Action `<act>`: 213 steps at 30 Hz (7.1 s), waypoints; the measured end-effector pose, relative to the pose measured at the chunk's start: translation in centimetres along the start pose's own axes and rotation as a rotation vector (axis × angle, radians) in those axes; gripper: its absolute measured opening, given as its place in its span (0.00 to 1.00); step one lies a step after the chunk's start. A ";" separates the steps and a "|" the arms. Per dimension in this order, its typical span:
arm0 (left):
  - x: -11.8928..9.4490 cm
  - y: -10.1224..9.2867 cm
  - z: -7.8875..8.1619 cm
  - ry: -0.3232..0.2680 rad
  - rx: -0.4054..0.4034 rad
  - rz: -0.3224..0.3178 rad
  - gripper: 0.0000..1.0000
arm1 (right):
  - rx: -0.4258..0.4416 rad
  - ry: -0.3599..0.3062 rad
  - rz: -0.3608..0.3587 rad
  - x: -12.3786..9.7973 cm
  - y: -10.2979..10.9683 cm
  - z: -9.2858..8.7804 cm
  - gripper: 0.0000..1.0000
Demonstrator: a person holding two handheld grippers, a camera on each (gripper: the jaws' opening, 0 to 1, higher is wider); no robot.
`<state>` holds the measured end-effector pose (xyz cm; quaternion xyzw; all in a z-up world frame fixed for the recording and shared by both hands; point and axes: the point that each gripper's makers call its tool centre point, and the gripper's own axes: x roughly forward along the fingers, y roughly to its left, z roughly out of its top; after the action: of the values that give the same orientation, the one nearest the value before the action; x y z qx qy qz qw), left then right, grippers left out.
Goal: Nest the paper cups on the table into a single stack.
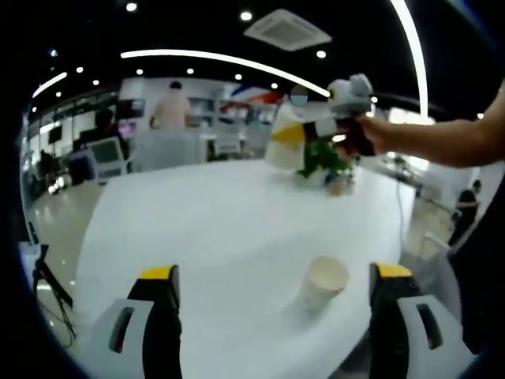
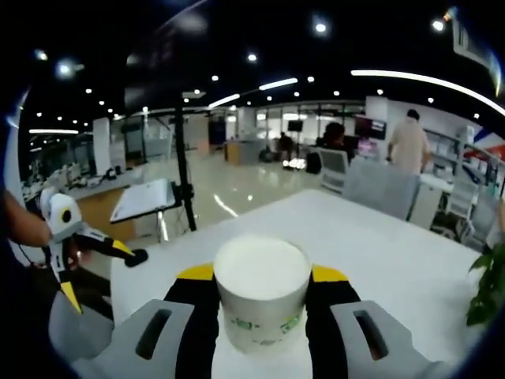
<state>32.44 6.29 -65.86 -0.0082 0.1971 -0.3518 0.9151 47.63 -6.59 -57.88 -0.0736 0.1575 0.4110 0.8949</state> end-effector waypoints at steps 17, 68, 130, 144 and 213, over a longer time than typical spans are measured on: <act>1.7 -2.5 3.2 -0.078 0.027 -0.090 0.93 | -0.034 -0.043 0.090 -2.8 6.3 -0.4 0.40; 0.6 -11.1 5.7 -0.197 -0.046 -0.382 0.24 | 0.103 -0.281 0.343 -9.8 15.6 -0.4 0.40; -1.2 -10.0 7.5 0.401 0.397 -0.496 0.00 | 0.078 -0.094 0.198 -12.6 12.5 -7.1 0.81; 0.7 -11.6 10.6 0.617 0.703 -0.463 0.00 | 0.048 0.015 0.002 -15.0 6.3 -11.8 1.00; 5.1 -11.2 -0.6 1.133 0.807 -0.360 0.00 | 0.099 -0.024 -0.040 -18.7 4.5 -14.0 1.00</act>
<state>28.45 -5.38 -66.46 0.4822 0.4918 -0.4929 0.5317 29.66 -20.65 -64.63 -0.0276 0.1655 0.3854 0.9074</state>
